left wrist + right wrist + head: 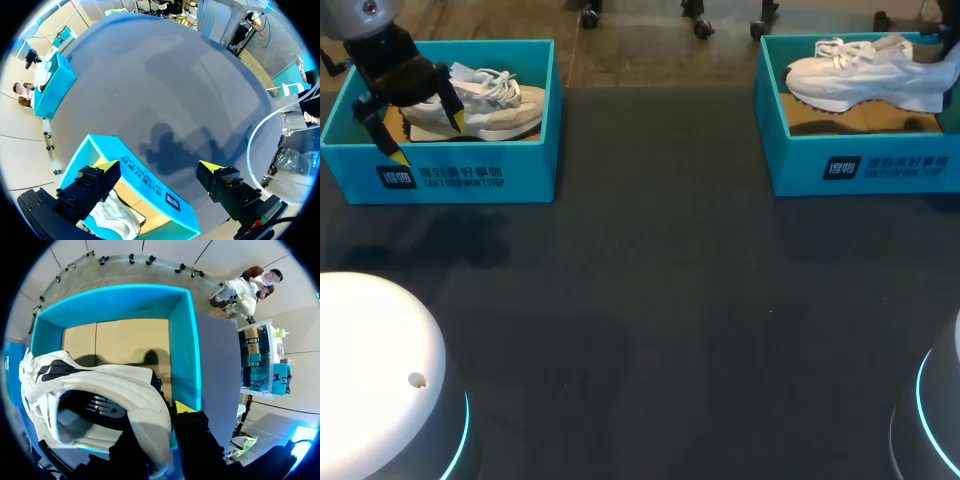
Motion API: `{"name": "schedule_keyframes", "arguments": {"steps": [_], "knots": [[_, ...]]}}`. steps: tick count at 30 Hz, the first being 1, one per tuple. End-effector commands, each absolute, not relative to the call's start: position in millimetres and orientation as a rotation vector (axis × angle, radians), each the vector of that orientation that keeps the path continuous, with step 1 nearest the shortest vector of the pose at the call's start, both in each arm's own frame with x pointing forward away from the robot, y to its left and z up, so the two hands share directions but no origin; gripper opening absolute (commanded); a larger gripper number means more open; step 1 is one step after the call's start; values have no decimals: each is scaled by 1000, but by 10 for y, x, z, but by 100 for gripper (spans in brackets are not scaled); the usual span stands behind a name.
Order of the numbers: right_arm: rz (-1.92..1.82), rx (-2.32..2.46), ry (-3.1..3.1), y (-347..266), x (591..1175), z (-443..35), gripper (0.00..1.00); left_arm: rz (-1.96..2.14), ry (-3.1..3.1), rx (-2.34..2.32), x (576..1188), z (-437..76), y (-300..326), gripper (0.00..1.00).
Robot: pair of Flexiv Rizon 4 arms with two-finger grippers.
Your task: Take the shoe out of the shoebox, open the shoe tongue, remove and reinsert the insole, then place the shoe into the shoebox
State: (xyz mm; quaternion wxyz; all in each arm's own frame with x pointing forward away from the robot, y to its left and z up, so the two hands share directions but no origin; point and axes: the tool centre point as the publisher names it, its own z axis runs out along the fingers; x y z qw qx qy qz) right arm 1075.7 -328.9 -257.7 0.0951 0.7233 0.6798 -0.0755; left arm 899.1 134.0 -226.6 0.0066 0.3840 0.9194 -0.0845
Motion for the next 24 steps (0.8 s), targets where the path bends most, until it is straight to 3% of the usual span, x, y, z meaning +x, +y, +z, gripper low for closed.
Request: {"name": "schedule_keyframes", "arguments": {"steps": [1,24], "knots": [[-215,2142,2013,-3288,10727,-2561,0,-262,2879,1202,8997,-2263,1340,100],[-220,2035,2036,-3357,10679,-2766,0,-262,2879,1202,8997,-2263,1340,100]]}}
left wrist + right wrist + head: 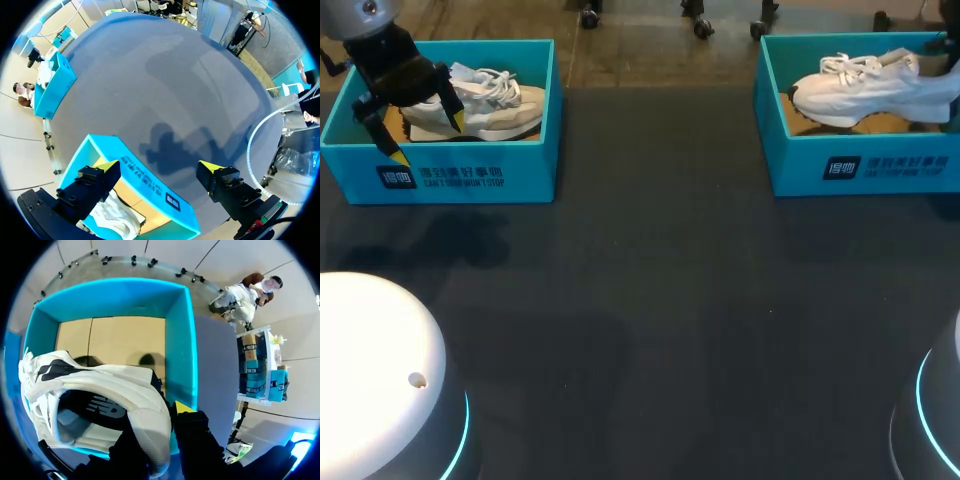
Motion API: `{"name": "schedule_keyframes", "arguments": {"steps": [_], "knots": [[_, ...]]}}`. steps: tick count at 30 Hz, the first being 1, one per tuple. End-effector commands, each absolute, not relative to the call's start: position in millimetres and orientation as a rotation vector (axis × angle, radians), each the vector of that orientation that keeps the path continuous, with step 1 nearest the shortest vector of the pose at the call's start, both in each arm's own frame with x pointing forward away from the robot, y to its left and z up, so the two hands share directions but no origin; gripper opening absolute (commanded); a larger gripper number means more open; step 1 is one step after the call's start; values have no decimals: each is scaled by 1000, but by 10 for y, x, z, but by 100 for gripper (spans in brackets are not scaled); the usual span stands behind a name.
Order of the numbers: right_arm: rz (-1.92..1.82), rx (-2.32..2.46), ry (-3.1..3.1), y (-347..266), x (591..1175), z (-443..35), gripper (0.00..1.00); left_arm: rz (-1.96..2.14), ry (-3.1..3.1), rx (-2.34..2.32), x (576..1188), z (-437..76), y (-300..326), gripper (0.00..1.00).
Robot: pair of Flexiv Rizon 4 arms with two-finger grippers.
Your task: Take the shoe out of the shoebox, open the shoe tongue, remove and reinsert the insole, then place the shoe into the shoebox
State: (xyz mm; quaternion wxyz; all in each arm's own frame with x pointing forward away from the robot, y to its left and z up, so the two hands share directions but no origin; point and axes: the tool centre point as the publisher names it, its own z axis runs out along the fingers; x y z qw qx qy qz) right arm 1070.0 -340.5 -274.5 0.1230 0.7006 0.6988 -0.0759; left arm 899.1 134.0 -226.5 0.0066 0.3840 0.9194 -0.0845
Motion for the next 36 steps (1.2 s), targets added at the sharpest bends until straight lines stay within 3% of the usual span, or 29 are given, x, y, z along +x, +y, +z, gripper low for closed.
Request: {"name": "schedule_keyframes", "arguments": {"steps": [1,36], "knots": [[-219,2036,2036,-3348,10666,-2769,0,-262,2879,1202,8997,-2263,1340,100],[-268,2012,2021,-3314,10529,-2840,0,-262,2879,1202,8997,-2263,1340,100]]}}
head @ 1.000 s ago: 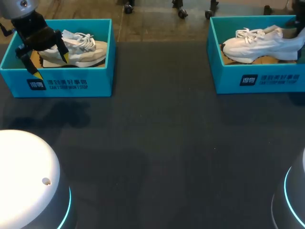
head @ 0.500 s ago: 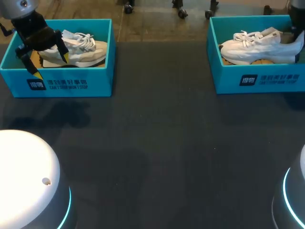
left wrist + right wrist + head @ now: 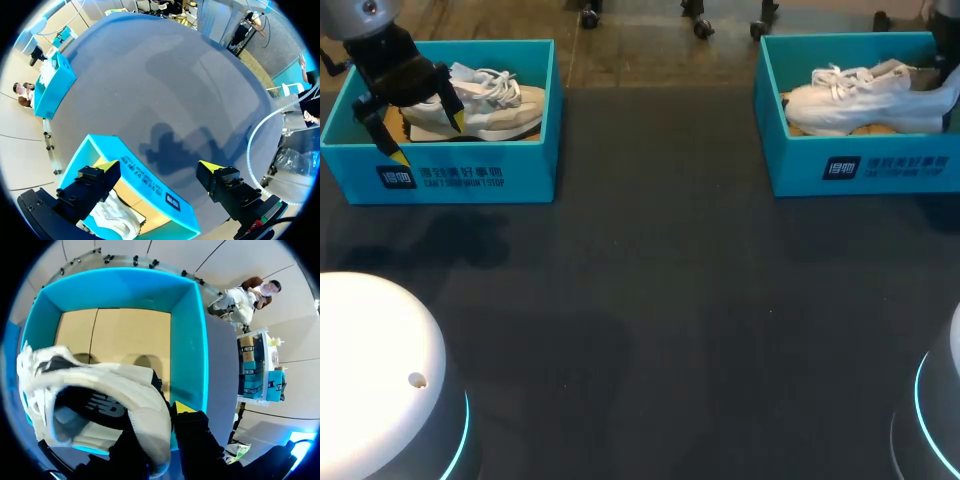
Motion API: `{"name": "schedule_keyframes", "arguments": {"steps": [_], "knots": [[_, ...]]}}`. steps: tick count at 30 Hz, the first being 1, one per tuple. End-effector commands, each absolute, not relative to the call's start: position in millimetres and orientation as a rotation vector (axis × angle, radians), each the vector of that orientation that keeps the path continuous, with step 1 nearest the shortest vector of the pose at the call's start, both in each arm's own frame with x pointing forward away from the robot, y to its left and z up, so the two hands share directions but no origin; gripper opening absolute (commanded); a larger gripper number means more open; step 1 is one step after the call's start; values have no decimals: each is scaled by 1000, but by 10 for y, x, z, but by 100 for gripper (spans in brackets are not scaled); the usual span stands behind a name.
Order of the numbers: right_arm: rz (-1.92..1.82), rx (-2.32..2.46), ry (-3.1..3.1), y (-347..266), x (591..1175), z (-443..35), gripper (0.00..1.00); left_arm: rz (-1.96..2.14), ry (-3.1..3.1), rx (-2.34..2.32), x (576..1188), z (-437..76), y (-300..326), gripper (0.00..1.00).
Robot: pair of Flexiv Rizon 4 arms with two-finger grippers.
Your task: Take the shoe out of the shoebox, open the shoe tongue, remove and reinsert the insole, then place the shoe into the shoebox
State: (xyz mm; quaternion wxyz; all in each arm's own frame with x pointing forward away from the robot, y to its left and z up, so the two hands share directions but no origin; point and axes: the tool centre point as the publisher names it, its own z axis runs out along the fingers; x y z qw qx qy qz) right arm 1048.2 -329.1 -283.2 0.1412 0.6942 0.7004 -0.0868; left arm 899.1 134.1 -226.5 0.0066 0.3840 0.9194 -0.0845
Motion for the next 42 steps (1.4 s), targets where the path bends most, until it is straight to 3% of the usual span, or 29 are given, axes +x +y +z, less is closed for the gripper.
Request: {"name": "schedule_keyframes", "arguments": {"steps": [1,42], "knots": [[-298,2019,2005,-3328,10525,-2849,0,-262,2879,1202,8997,-2263,1340,100],[-431,1985,1974,-3219,10223,-3174,0,-262,2879,1202,8997,-2263,1340,100]]}}
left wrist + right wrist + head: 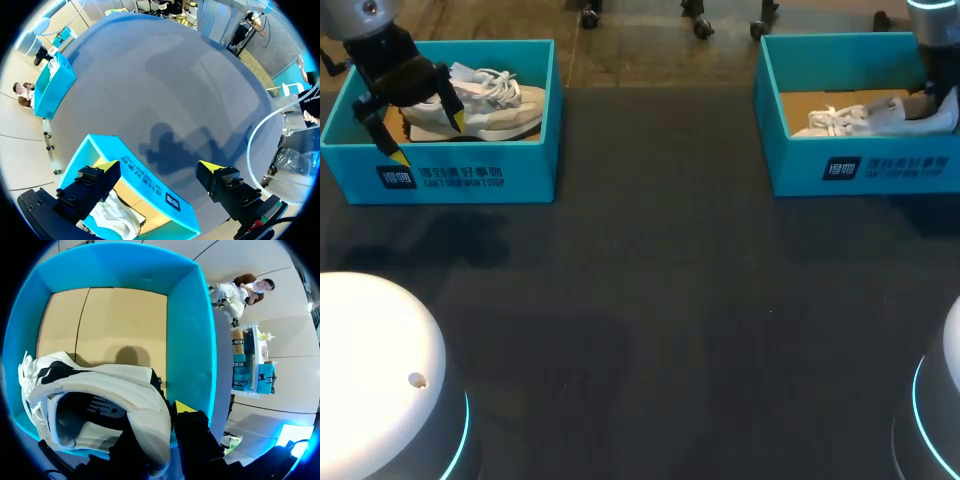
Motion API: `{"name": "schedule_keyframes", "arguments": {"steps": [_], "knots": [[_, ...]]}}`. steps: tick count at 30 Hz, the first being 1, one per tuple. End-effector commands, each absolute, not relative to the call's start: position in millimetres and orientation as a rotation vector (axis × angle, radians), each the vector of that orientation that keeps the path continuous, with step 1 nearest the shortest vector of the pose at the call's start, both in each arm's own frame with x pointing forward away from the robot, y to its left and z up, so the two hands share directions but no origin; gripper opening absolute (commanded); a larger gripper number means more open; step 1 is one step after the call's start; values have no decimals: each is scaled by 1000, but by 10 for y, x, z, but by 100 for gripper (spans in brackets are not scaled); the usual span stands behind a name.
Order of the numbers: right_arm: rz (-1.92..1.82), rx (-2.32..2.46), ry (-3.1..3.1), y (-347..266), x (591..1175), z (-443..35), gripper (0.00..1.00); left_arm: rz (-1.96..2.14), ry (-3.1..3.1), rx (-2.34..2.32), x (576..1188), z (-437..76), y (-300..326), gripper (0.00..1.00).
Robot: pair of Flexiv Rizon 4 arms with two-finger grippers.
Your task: Take the shoe out of the shoebox, open the shoe tongue, remove and reinsert the insole, then place the shoe into the shoebox
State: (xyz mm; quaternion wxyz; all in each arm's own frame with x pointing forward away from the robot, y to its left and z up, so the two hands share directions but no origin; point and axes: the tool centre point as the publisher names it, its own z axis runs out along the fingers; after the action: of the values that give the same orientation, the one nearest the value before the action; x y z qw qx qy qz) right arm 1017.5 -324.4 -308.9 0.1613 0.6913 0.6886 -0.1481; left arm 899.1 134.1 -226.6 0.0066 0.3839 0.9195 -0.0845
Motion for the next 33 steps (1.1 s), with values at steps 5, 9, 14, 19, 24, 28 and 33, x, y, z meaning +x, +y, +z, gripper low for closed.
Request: {"name": "schedule_keyframes", "arguments": {"steps": [5,9,14,19,24,28,33], "knots": [[-421,1992,1979,-3208,10227,-3199,0,-262,2879,1202,8997,-2263,1340,100],[-430,1984,1972,-3198,10212,-3178,0,-262,2879,1202,8997,-2263,1340,100],[-442,2025,1947,-3228,10212,-3242,0,-262,2879,1202,8997,-2263,1340,100],[-428,2036,1941,-3245,10243,-3295,0,-262,2879,1202,8997,-2263,1340,100],[-417,2045,1938,-3277,10262,-3370,0,-262,2879,1202,8997,-2263,1340,100],[-430,2040,1942,-3288,10293,-3400,0,-262,2879,1202,8997,-2263,1340,100],[-427,2048,1949,-3319,10299,-3469,0,-262,2879,1202,8997,-2263,1340,100]]}}
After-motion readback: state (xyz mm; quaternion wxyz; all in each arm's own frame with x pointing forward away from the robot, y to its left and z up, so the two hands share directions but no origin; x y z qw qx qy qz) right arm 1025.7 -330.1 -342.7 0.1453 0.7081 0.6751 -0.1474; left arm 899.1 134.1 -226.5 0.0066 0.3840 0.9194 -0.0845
